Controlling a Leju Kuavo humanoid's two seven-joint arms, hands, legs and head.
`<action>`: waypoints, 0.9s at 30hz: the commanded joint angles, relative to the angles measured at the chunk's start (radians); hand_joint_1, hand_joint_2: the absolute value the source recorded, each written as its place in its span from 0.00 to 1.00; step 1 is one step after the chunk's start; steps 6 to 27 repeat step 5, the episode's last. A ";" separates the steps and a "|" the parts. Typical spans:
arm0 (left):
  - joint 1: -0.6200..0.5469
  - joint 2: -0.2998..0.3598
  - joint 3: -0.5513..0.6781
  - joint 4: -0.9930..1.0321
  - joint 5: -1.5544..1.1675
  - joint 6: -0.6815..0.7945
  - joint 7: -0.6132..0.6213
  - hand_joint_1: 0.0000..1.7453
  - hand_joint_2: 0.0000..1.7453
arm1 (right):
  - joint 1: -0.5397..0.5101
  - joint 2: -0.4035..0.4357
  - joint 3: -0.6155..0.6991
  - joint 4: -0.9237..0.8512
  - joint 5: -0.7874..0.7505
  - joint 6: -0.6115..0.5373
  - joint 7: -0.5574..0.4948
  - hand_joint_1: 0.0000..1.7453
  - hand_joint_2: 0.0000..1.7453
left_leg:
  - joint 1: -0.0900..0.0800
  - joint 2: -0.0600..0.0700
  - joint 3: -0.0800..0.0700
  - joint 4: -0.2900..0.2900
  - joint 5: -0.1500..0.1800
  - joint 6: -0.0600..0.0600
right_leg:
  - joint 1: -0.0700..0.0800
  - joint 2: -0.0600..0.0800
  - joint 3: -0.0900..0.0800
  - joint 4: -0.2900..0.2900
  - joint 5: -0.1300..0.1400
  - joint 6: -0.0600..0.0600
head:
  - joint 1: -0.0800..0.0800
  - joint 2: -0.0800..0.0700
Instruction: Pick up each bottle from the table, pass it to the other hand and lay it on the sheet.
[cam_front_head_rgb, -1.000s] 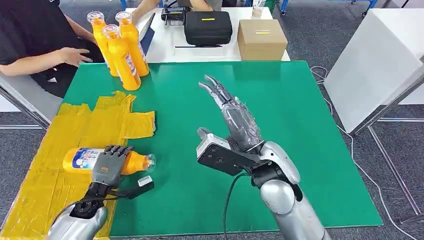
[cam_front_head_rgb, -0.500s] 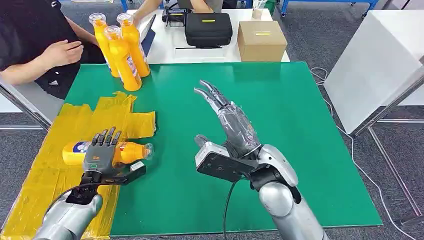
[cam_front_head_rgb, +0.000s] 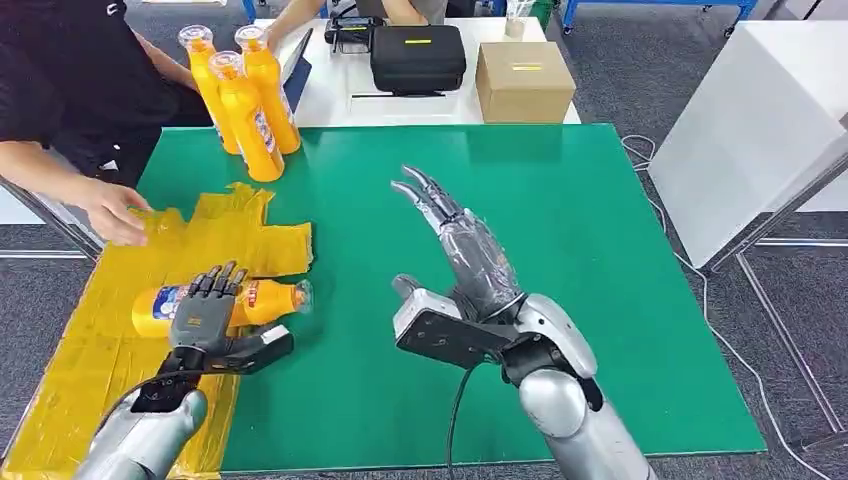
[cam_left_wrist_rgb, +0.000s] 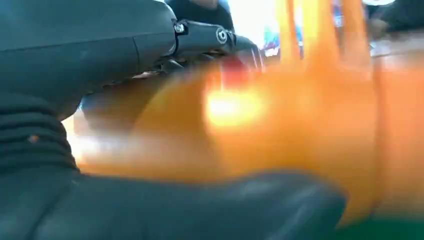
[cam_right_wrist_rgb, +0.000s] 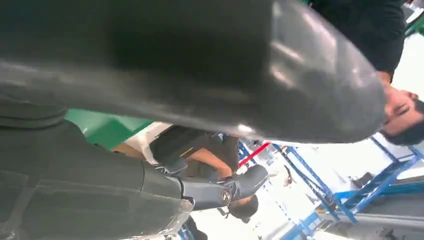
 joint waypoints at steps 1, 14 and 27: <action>0.214 -0.090 0.117 -0.683 0.678 -0.357 -0.144 0.00 0.00 | 0.004 -0.025 -0.080 0.114 -0.041 -0.143 -0.115 0.00 0.00 | 0.001 -0.001 0.002 0.000 -0.001 -0.002 | 0.001 -0.002 0.003 -0.001 -0.001 0.000 | 0.000 0.000; 0.169 -0.022 0.108 -0.852 0.944 -0.450 -0.081 0.00 0.00 | -0.030 0.007 -0.118 0.223 -0.122 -0.136 -0.201 0.00 0.00 | 0.003 0.001 -0.002 0.004 -0.002 -0.003 | 0.003 0.000 -0.001 0.001 0.000 -0.001 | 0.001 0.000; 0.169 -0.022 0.108 -0.852 0.944 -0.450 -0.081 0.00 0.00 | -0.030 0.007 -0.118 0.223 -0.122 -0.136 -0.201 0.00 0.00 | 0.003 0.001 -0.002 0.004 -0.002 -0.003 | 0.003 0.000 -0.001 0.001 0.000 -0.001 | 0.001 0.000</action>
